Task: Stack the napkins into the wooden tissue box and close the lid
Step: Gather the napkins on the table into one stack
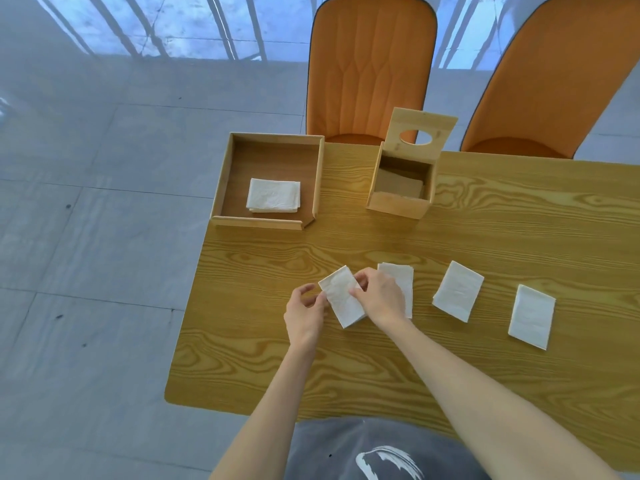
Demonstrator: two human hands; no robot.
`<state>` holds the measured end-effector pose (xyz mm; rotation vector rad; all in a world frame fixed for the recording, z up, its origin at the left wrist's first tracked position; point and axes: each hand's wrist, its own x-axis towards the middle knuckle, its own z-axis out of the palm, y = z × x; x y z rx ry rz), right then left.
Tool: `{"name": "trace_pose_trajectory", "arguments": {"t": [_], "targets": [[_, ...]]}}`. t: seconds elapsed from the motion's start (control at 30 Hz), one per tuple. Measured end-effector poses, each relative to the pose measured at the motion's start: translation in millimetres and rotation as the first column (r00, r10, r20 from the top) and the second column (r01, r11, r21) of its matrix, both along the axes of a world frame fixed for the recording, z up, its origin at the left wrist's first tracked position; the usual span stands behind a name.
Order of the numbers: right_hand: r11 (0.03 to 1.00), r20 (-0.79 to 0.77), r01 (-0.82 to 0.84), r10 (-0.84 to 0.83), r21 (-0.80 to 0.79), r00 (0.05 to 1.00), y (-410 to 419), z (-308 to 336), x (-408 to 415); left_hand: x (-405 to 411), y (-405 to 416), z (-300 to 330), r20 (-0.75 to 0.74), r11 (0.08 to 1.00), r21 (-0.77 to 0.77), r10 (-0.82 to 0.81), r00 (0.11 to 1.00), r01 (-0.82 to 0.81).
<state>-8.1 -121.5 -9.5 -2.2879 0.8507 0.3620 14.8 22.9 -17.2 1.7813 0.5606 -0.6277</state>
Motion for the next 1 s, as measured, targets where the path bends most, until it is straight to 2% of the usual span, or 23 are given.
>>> {"name": "trace_pose_trajectory", "arguments": {"t": [0.07, 0.17, 0.37, 0.47, 0.53, 0.63, 0.73, 0.8, 0.87, 0.93, 1.0], "targets": [[0.996, -0.023, -0.016, 0.014, -0.093, 1.0, 4.1, 1.0, 0.3, -0.7, -2.6, 1.1, -0.046, 0.995, -0.071, 0.073, 0.996, -0.076], [0.989, -0.056, -0.024, 0.016, -0.145, 0.998, 8.5, 2.6, 2.7, -1.7, -3.7, 3.2, -0.103, 0.979, -0.149, 0.127, 0.986, -0.142], [0.996, -0.049, 0.0, -0.005, -0.094, 0.999, 9.5, 6.1, 4.9, -0.4, -1.6, 4.3, -0.148, 0.967, -0.189, 0.144, 0.978, -0.171], [0.999, 0.009, 0.032, -0.032, 0.04, 0.999, 8.3, 6.4, 1.8, -1.9, -0.7, 3.0, -0.124, 0.975, -0.182, 0.106, 0.987, -0.128], [0.973, 0.065, 0.083, -0.099, 0.215, 0.993, 3.7, 6.1, -1.5, -3.7, -1.0, 3.0, -0.078, 0.983, -0.17, 0.062, 0.995, -0.075], [0.84, 0.098, 0.144, -0.228, 0.523, 0.969, -5.7, 12.0, -9.3, -3.6, -4.9, 8.4, 0.006, 0.984, -0.179, -0.006, 1.0, 0.007], [0.716, 0.053, 0.21, -0.325, 0.666, 0.944, -14.7, 13.1, -19.3, -0.1, -10.1, 13.3, -0.035, 0.96, -0.27, -0.089, 0.995, 0.076], [0.722, 0.033, 0.239, -0.341, 0.649, 0.939, -20.1, 9.1, -23.5, 1.0, -13.1, 12.2, -0.106, 0.946, -0.315, -0.118, 0.987, 0.079], [0.798, 0.032, 0.287, -0.357, 0.53, 0.933, -25.3, 5.9, -26.3, 0.5, -15.8, 8.6, -0.14, 0.948, -0.313, -0.103, 0.985, 0.054], [0.883, 0.033, 0.365, -0.391, 0.295, 0.92, -31.2, 6.9, -30.8, -0.2, -18.2, 5.3, -0.154, 0.956, -0.291, -0.089, 0.984, 0.041], [0.908, 0.008, 0.417, -0.418, 0.046, 0.908, -36.0, 10.9, -36.2, -1.0, -19.4, 1.8, -0.168, 0.963, -0.269, -0.079, 0.983, 0.031]]}}
